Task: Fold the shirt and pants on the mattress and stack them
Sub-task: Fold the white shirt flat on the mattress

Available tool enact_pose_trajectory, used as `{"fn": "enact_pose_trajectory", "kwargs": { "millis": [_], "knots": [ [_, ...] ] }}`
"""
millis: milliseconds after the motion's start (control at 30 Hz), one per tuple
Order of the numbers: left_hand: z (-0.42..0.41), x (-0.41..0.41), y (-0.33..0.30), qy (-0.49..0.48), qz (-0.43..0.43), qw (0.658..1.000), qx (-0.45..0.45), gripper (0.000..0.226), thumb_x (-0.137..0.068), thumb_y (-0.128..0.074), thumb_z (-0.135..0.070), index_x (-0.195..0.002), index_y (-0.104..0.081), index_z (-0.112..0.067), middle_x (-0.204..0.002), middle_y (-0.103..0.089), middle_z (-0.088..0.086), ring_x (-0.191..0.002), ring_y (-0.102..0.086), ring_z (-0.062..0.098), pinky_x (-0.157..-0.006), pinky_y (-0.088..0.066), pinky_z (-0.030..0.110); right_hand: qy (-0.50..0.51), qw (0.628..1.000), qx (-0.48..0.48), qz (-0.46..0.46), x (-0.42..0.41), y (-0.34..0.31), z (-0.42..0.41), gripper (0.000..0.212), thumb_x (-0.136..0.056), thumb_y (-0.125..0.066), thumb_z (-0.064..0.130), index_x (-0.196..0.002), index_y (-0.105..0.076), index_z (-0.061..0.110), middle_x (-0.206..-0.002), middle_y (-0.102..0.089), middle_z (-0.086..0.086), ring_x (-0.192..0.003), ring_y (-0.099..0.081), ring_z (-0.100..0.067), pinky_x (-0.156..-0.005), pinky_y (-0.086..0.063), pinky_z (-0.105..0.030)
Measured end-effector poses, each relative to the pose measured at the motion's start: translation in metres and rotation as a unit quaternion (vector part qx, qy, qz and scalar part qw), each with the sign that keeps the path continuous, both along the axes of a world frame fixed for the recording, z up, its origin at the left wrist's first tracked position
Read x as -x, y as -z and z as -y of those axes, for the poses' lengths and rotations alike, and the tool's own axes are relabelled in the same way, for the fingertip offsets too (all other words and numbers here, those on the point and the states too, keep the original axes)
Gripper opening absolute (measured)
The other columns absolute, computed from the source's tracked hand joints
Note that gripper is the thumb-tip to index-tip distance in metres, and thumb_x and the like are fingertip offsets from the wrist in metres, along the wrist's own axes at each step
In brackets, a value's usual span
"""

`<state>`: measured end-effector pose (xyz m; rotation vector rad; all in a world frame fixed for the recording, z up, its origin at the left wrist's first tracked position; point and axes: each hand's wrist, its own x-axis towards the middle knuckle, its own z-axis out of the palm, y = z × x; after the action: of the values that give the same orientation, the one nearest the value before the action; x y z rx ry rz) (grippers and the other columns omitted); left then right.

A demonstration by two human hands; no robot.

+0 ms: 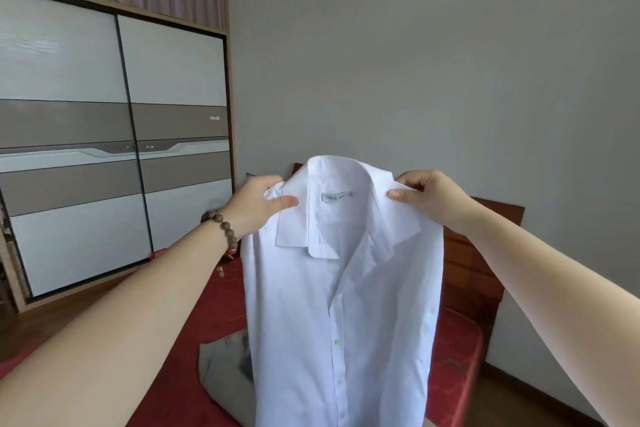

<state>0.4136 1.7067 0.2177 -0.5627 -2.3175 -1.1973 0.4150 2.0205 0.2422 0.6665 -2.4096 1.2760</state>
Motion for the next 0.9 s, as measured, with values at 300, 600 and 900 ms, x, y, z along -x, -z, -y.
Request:
{"fn": "enact_pose_trajectory", "kwargs": {
  "millis": [300,600,900],
  "knots": [
    [0.019,-0.008,-0.006,0.060,0.121,0.991,0.021,0.038,-0.081,-0.075,-0.014,-0.078,-0.052,0.017,-0.077,-0.047,0.008,-0.073,-0.042,0.020,-0.072,-0.031,0.031,-0.018,0.988,-0.140,0.066,0.001,-0.006,-0.001,0.057,-0.077,-0.080,0.017,-0.051,-0.029,0.021,-0.050,-0.021,0.013,-0.045,-0.022,-0.005,-0.044,-0.022,-0.011],
    [-0.002,-0.019,-0.002,-0.025,0.054,0.992,-0.110,0.042,-0.066,-0.086,-0.026,-0.065,-0.047,-0.010,-0.061,-0.039,0.002,-0.057,-0.036,0.013,-0.052,-0.028,0.022,-0.007,0.999,-0.054,0.003,-0.001,0.000,0.021,0.028,-0.078,-0.079,0.023,-0.059,-0.059,0.017,-0.057,-0.047,0.005,-0.051,-0.039,-0.005,-0.053,-0.034,-0.021],
    [-0.014,-0.020,0.016,-0.113,-0.007,0.993,-0.043,0.021,-0.083,-0.072,-0.016,-0.073,-0.058,-0.005,-0.062,-0.047,-0.004,-0.052,-0.037,0.004,-0.049,-0.028,0.014,0.149,0.988,-0.043,-0.026,0.009,0.026,0.043,0.026,-0.085,-0.066,0.020,-0.064,-0.052,0.018,-0.056,-0.047,0.009,-0.053,-0.043,-0.009,-0.047,-0.032,-0.020]
  ]
}}
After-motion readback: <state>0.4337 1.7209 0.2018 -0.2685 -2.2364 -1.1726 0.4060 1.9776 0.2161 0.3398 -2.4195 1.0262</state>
